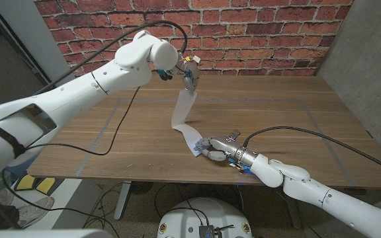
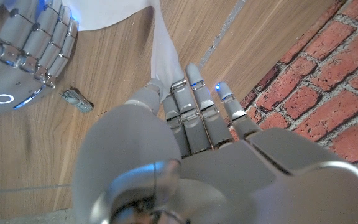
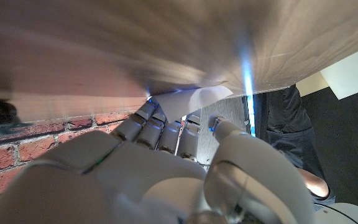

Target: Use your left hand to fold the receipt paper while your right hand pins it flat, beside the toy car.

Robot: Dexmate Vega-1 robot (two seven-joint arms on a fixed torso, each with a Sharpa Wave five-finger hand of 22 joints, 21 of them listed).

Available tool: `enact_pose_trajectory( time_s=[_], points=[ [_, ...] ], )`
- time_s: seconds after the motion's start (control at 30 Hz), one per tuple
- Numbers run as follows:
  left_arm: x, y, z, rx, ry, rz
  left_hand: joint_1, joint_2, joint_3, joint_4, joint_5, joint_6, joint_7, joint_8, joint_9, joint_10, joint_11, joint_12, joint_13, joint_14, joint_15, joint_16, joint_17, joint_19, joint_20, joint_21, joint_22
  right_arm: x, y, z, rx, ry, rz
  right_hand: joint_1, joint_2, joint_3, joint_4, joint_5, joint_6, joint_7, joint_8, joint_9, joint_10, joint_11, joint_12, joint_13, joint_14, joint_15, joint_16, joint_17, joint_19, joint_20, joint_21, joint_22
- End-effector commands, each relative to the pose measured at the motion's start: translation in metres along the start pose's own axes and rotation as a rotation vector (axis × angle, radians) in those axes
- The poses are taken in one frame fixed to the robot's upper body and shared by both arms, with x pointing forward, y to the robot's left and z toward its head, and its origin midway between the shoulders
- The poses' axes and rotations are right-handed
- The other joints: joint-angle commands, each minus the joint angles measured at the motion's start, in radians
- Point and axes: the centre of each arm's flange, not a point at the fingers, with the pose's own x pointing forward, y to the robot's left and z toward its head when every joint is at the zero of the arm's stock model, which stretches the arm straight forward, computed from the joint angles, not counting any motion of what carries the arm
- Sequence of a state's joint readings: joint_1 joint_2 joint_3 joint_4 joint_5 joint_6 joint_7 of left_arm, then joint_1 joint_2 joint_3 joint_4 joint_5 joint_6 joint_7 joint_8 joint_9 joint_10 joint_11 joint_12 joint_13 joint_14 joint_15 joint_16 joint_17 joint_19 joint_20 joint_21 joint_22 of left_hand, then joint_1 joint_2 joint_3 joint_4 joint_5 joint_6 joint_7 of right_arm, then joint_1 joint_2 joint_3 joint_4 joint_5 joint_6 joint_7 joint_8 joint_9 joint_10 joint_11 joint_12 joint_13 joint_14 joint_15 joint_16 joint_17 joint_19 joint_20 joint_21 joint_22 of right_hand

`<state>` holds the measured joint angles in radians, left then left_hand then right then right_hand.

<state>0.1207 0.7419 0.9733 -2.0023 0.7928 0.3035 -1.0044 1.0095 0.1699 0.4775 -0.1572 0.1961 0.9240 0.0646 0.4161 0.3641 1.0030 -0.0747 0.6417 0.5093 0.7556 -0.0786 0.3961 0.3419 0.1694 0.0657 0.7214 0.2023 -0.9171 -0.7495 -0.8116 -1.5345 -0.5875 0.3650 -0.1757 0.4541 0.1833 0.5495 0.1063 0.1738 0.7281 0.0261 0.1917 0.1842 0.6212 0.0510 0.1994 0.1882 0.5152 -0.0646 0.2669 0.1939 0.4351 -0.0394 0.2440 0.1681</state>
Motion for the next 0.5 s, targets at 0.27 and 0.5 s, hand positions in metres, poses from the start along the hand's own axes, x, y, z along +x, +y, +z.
enact_pose_trajectory(
  time_s=[0.27,0.5],
  points=[
    [-0.023,-0.004,0.055,0.294,0.099,0.2,0.007,0.0,-0.007,0.004,0.004,0.015,-0.004,0.002,0.004,-0.003,-0.03,0.026,0.021,0.022,-0.112,0.019,0.028,0.017,-0.024,0.015,0.004,0.0,0.005,0.004,-0.011,-0.005,0.039,-0.008,-0.002,-0.001,-0.007,-0.001,0.012,-0.001,0.002,0.002,0.042,0.031,0.004,0.003,0.047,0.047,0.005,0.015,0.106,0.109,0.004,0.015],
    [-0.021,-0.01,0.074,0.391,0.071,0.199,0.002,-0.001,-0.01,0.009,0.002,0.017,-0.012,0.0,0.001,-0.005,-0.033,0.035,0.03,0.026,-0.116,0.021,0.034,0.023,-0.028,0.021,0.004,0.0,0.005,0.003,-0.005,-0.003,0.037,-0.009,-0.002,-0.001,-0.007,-0.001,0.012,-0.002,0.001,0.002,0.042,0.035,0.003,0.003,0.048,0.046,0.004,0.016,0.107,0.109,0.004,0.015]
  ],
)
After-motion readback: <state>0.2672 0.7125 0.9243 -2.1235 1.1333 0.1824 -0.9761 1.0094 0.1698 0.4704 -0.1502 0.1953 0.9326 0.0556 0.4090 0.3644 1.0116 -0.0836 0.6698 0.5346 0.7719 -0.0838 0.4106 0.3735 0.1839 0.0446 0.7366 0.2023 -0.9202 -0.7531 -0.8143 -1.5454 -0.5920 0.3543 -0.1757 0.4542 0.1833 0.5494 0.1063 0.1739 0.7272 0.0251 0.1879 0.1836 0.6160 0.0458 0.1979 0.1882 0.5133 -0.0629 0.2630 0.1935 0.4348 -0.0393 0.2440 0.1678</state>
